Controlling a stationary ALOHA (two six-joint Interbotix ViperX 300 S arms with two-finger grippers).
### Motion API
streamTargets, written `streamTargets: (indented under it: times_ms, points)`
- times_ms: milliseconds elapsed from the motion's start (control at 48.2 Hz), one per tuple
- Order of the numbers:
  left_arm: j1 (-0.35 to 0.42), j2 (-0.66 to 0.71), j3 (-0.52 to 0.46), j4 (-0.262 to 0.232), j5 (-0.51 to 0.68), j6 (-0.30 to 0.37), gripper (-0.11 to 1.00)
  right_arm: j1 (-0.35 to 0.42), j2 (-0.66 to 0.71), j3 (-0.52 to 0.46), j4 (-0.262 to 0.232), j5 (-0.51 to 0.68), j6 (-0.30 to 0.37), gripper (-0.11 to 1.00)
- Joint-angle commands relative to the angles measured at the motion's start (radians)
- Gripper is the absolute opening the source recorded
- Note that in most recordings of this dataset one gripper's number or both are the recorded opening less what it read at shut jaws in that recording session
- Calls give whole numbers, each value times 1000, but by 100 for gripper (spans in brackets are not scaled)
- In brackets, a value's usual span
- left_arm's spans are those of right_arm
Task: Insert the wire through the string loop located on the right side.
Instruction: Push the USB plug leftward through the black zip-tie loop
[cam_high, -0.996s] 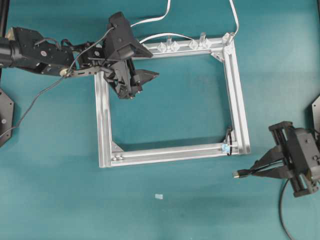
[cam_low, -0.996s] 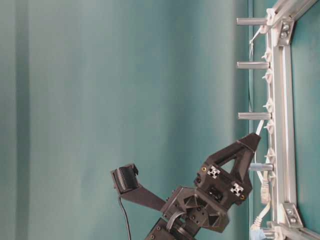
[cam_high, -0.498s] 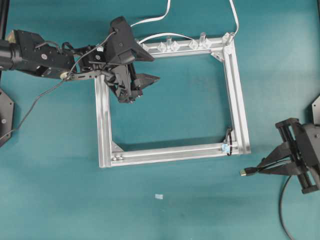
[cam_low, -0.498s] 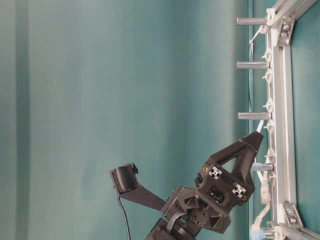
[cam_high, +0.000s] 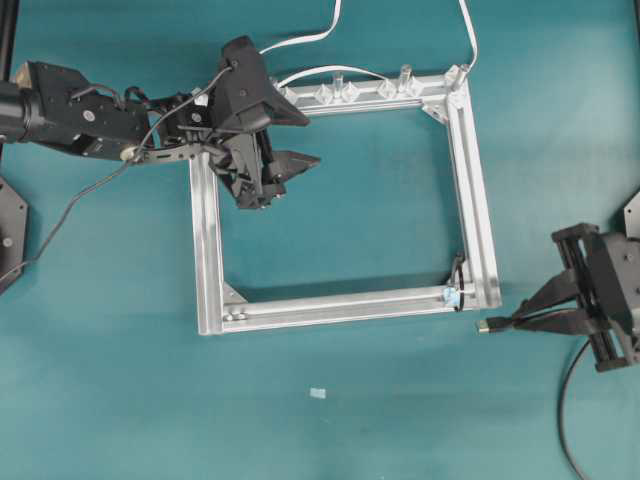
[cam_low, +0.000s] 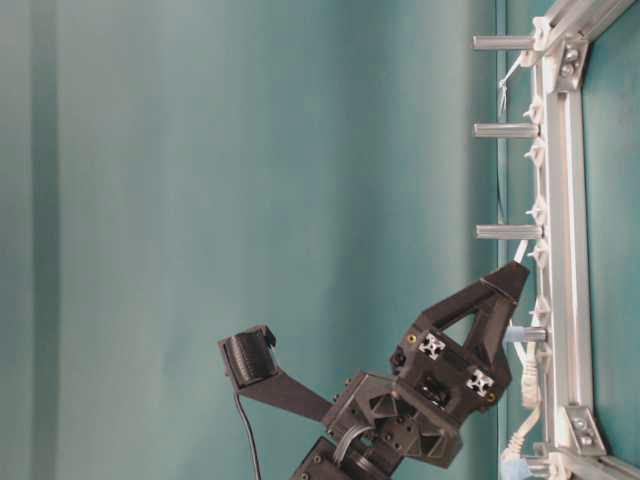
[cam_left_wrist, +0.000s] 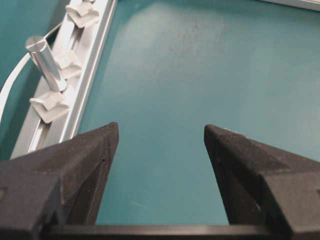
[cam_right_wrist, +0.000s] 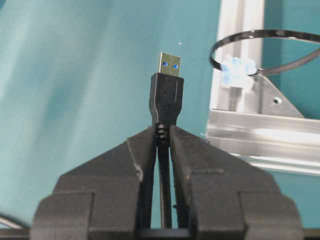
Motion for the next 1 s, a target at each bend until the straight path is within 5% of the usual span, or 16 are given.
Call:
streamTargets:
  times_ms: [0, 975]
  points:
    - [-8, -26, -23, 3, -5, -3, 73, -18, -2, -6, -11, -8, -2, 12]
    - [-37, -25, -15, 3, -5, -3, 73, -138, -9, 11, -46, -3, -5, 12]
